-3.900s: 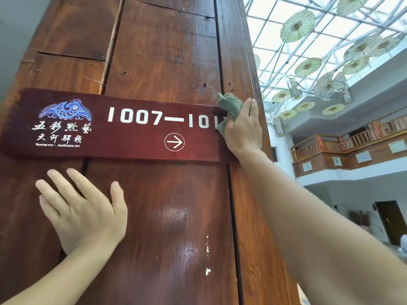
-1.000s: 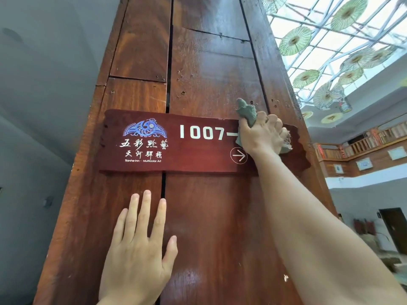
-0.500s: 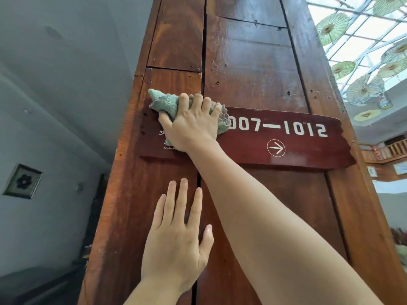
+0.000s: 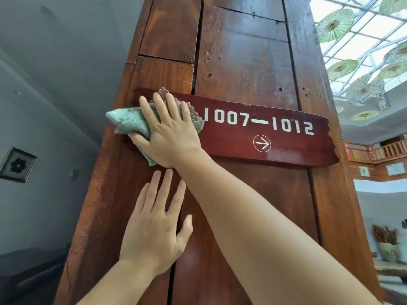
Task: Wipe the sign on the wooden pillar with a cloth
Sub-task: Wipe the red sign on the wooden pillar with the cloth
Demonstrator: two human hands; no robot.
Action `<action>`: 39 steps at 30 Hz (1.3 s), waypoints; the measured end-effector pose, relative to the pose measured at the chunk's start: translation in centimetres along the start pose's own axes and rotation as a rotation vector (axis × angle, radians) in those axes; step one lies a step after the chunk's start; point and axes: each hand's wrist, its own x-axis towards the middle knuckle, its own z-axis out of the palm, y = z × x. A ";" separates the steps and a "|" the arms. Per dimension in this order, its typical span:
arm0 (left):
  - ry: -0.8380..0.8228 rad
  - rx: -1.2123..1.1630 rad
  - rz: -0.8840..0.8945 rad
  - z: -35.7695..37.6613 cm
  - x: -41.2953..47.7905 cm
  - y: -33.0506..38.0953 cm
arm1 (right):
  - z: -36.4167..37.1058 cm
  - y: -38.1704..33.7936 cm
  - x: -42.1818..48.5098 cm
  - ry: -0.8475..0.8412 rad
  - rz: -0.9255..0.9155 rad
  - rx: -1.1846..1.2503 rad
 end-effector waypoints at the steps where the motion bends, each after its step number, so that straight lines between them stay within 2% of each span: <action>1: 0.029 -0.004 0.017 0.1 0.0 -0.1 | 0.1 1.4 -1.4 0.004 0.008 -0.010; 7: 0.042 0.090 0.057 -0.5 -0.2 0.0 | -1.6 12.0 -7.4 -0.071 0.106 -0.092; 11: 0.031 0.122 0.016 -0.5 -0.2 0.5 | -2.7 18.3 -10.3 -0.126 0.211 -0.096; 14: 0.037 0.132 -0.084 -0.5 -0.2 2.4 | -2.9 21.4 -12.0 -0.130 0.316 -0.074; 22: -0.003 0.117 -0.357 0.0 0.3 7.5 | -2.7 22.3 -13.6 -0.134 0.457 -0.108; 26: -0.001 0.116 -0.449 0.3 1.0 9.0 | -3.3 23.7 -13.6 -0.194 0.375 -0.071; 30: 0.028 0.144 -0.450 1.0 0.9 8.8 | -4.2 27.0 -13.8 -0.224 0.263 -0.071; 34: 0.085 0.169 -0.419 1.4 0.4 8.2 | -4.4 29.4 -12.8 -0.200 0.368 -0.033; 39: 0.119 0.180 -0.432 1.9 0.2 8.5 | -3.5 28.6 -11.5 -0.106 0.485 0.005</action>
